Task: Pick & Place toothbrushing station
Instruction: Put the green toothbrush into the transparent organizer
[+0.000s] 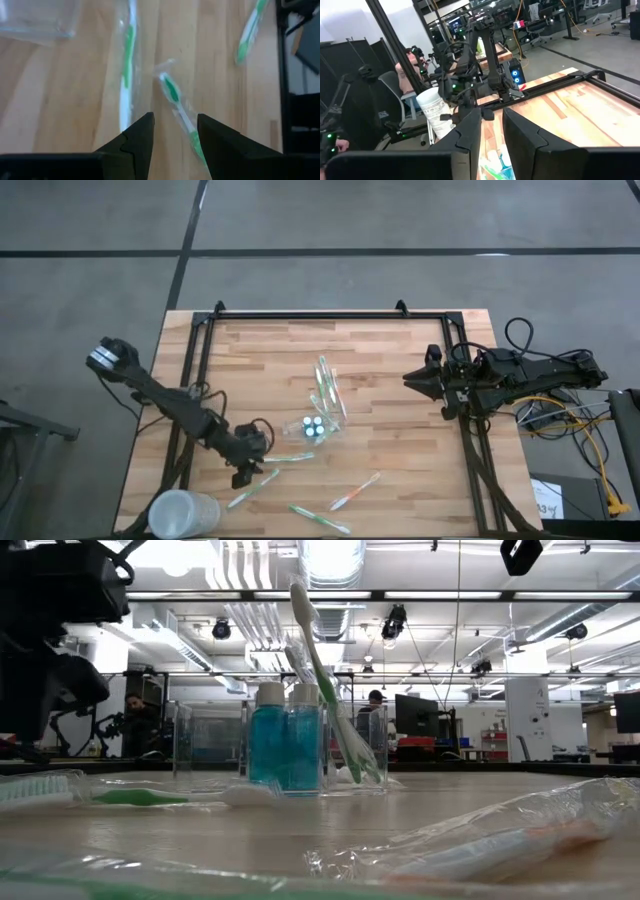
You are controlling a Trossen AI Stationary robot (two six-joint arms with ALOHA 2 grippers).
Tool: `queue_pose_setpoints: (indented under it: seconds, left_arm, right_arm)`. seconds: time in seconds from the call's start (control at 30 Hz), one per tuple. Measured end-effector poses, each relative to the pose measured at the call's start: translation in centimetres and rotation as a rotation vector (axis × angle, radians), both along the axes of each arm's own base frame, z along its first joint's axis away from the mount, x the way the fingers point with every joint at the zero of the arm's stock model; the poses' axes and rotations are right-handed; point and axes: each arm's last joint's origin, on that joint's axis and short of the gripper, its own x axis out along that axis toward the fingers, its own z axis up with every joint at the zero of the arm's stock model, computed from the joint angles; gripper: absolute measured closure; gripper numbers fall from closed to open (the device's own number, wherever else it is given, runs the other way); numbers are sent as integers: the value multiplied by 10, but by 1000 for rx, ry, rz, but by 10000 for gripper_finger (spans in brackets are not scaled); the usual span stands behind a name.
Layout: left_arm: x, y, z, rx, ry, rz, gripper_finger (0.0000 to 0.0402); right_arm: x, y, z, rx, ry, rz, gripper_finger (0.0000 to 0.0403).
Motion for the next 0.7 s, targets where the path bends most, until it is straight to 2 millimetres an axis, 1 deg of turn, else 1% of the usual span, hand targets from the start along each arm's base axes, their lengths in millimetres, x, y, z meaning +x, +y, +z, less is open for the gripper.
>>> queue_pose_setpoints:
  seconds: [0.17, 0.3, 0.4, 0.57, 0.7]
  left_arm:
    - [-1, -11, -16, 9, 116, 37, 245]
    - [0, -18, -26, 7, 168, 57, 245]
    - [3, -21, -28, -1, 184, 72, 245]
    - [11, -28, -24, -19, 176, 72, 245]
    - [15, -30, -26, -9, 184, 73, 245]
  right_arm:
    - [0, 0, 0, 0, 0, 0, 334]
    - [0, 0, 0, 0, 0, 0, 333]
    - [0, 0, 0, 0, 0, 0, 329]
    - [0, 0, 0, 0, 0, 0, 323]
    - [0, 0, 0, 0, 0, 0, 326]
